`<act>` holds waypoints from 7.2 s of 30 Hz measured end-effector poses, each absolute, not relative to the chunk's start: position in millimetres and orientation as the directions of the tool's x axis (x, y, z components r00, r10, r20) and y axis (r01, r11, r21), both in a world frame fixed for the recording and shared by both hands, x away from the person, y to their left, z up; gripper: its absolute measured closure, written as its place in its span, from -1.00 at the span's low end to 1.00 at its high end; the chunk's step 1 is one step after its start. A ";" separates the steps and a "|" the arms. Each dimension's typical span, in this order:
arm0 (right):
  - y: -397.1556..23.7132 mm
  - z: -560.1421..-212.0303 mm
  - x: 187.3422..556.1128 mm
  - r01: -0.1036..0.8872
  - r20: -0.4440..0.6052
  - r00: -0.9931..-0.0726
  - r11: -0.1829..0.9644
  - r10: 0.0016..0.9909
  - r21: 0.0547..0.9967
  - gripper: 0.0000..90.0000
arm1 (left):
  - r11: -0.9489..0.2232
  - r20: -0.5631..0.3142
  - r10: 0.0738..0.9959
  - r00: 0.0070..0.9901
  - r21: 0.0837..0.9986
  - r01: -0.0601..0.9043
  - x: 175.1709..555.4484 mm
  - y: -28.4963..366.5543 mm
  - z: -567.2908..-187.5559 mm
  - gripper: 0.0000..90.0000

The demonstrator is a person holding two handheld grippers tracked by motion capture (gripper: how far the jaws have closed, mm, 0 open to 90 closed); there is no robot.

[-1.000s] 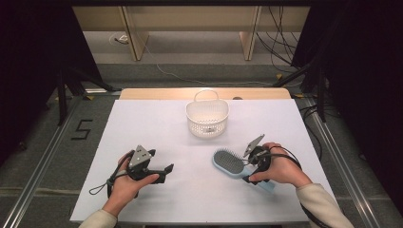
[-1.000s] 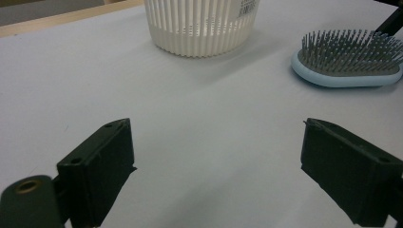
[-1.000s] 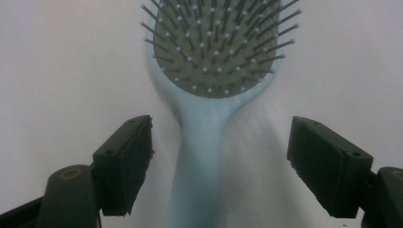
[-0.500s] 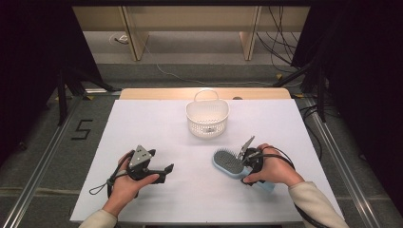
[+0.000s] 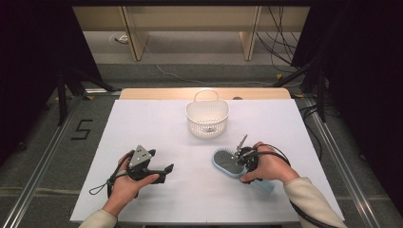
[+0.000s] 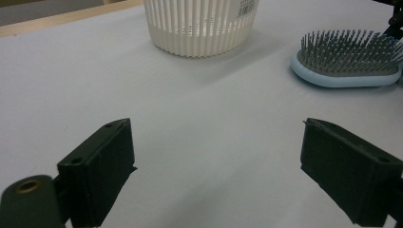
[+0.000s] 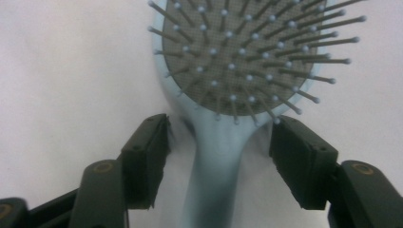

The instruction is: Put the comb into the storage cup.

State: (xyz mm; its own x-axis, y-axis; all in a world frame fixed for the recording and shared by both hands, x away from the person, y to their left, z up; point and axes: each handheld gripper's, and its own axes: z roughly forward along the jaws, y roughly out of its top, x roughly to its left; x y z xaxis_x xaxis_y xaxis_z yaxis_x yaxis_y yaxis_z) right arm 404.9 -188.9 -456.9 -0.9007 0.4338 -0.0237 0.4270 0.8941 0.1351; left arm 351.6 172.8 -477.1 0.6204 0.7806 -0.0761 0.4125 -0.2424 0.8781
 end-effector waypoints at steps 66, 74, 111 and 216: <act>-190.3 -453.1 398.8 0.468 -0.022 -0.879 0.871 0.476 0.150 0.58 | -0.241 -0.077 0.781 0.620 0.878 0.413 351.5 172.8 -477.0 -0.76; -194.9 -446.1 395.7 0.456 -0.019 -0.882 0.864 0.470 0.215 0.58 | -0.237 -0.080 0.782 0.618 0.879 0.414 351.4 173.0 -476.8 -0.76; -210.8 -434.8 392.0 0.479 0.055 -0.847 0.716 0.528 0.507 0.58 | -0.236 -0.078 0.784 0.616 0.881 0.411 351.4 173.5 -476.3 -0.76; -224.2 -411.3 396.8 0.450 0.064 -0.718 0.391 0.693 0.803 0.58 | -0.236 -0.078 0.784 0.616 0.880 0.412 351.8 172.6 -476.6 -0.76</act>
State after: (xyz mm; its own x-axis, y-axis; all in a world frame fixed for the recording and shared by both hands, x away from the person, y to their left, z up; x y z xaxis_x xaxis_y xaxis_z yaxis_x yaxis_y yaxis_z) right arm 396.8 -224.2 -411.3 -0.7180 0.6930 0.0642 0.4496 0.3914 0.8029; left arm 351.8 172.6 -476.6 0.6161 0.7838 -0.0783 0.4121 -0.2360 0.8800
